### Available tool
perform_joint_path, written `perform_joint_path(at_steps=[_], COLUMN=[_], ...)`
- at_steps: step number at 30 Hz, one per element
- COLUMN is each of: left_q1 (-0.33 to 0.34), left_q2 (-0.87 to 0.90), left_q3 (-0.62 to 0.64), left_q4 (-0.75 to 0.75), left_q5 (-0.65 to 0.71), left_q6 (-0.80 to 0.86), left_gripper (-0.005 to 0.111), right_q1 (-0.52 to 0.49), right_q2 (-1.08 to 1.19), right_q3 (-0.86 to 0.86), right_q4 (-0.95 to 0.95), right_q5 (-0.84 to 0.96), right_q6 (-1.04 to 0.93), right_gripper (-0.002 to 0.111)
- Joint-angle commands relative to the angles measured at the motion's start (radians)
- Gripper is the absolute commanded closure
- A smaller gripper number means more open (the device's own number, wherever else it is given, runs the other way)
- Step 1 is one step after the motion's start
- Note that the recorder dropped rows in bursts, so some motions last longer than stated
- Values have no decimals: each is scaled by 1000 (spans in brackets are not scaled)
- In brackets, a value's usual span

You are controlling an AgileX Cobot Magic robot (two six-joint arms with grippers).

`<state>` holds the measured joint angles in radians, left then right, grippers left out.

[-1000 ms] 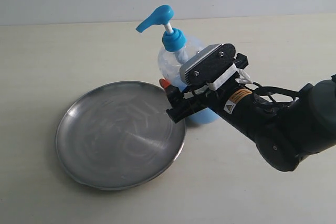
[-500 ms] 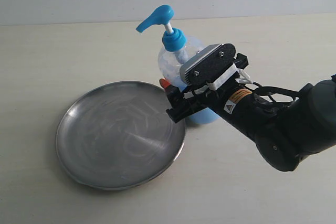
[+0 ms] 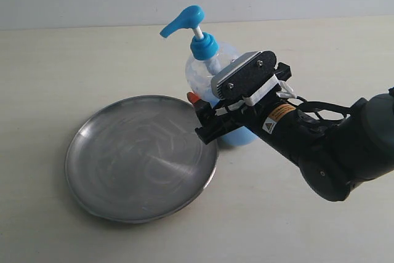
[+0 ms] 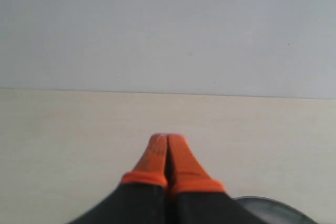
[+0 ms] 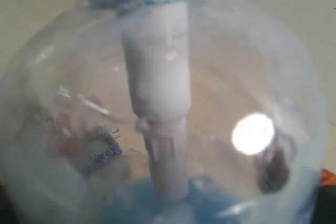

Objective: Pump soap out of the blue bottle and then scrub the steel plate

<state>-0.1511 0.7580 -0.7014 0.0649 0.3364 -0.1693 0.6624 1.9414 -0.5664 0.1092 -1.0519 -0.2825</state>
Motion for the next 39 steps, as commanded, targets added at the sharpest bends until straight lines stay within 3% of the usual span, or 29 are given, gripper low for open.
perform_joint_path(at_steps=[1, 31, 39], left_q1=[3, 3, 3], left_q2=[8, 11, 88], left_q3=[-13, -13, -8], left_q4=[2, 2, 2], left_q5=[-16, -16, 72], left_q6=[4, 4, 4], left_gripper=[107, 107, 107], right_q1=[0, 0, 0], right_q2=[-22, -22, -22], right_q3=[-8, -8, -8], right_q4=[-4, -4, -4], right_q5=[-41, -53, -53], right_q6=[-6, -4, -4], right_gripper=[108, 108, 108])
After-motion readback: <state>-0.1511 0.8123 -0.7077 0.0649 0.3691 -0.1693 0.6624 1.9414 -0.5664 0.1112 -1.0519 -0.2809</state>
